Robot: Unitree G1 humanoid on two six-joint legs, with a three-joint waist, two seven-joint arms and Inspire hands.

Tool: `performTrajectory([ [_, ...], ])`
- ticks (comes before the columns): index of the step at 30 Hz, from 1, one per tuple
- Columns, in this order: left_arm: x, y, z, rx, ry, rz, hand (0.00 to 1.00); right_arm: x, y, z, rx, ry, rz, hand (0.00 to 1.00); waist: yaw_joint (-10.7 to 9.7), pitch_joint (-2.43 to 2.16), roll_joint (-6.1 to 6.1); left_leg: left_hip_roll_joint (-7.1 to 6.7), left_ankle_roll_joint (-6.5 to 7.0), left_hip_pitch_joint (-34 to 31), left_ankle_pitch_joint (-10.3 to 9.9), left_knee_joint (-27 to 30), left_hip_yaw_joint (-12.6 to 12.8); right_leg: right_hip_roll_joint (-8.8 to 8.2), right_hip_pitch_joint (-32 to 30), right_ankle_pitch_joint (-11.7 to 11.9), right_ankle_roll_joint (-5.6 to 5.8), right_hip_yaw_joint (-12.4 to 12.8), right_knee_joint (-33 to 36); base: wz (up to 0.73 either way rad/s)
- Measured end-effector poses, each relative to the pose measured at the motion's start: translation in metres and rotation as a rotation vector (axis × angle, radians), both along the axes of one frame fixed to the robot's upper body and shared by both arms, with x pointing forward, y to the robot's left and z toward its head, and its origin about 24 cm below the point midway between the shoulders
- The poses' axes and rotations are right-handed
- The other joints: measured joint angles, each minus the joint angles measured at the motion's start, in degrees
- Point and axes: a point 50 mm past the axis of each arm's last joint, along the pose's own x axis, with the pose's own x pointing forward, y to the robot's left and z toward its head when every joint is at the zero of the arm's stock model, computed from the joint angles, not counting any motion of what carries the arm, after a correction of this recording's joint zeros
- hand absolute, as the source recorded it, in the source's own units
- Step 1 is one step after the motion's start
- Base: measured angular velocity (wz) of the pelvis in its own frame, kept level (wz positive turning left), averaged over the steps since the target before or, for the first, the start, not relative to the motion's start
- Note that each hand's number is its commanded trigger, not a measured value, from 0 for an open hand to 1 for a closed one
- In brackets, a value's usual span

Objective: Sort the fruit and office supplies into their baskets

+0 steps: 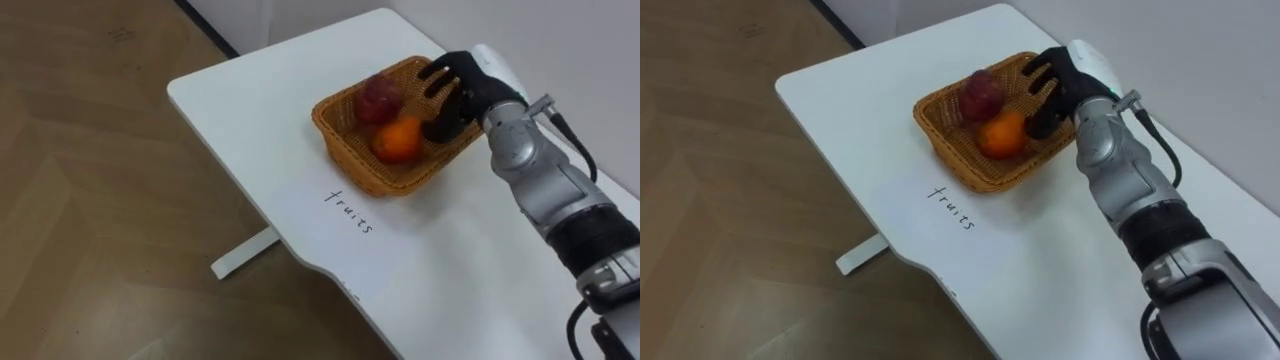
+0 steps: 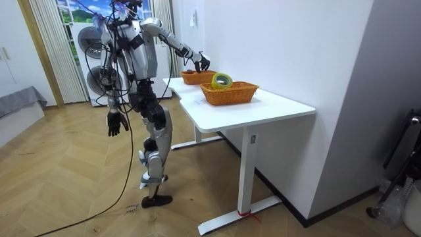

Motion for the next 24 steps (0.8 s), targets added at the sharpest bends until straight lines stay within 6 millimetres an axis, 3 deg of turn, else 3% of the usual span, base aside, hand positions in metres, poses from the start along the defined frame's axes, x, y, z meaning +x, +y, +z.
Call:
performTrajectory([
  [10,0.002,-0.001,0.0,0.001,-0.012,-0.002,0.0,0.006,-0.008,0.004,0.011,0.008,-0.044,0.0,0.0,0.51,-0.05,-0.08,0.0,-0.4,0.0,0.3,-0.1,-0.12,-0.3,0.0,0.0,-1.2,0.0,0.02],
  [17,0.002,-0.001,0.0,0.001,-0.02,-0.004,0.0,0.006,-0.007,0.006,0.014,-0.002,-0.037,0.0,-0.2,0.47,-0.18,0.13,0.02,-0.6,0.0,0.2,0.9,-0.17,-1.0,0.0,0.0,-0.8,0.1,-0.07],
  [24,-0.004,-0.001,0.001,0.004,-0.014,-0.003,0.0,0.007,0.006,0.022,0.032,-0.069,0.022,0.0,-3.1,0.28,-0.43,0.45,0.06,0.2,0.0,-0.2,2.1,-0.13,-0.9,0.0,-0.01,1.1,-0.1,-0.09],
])
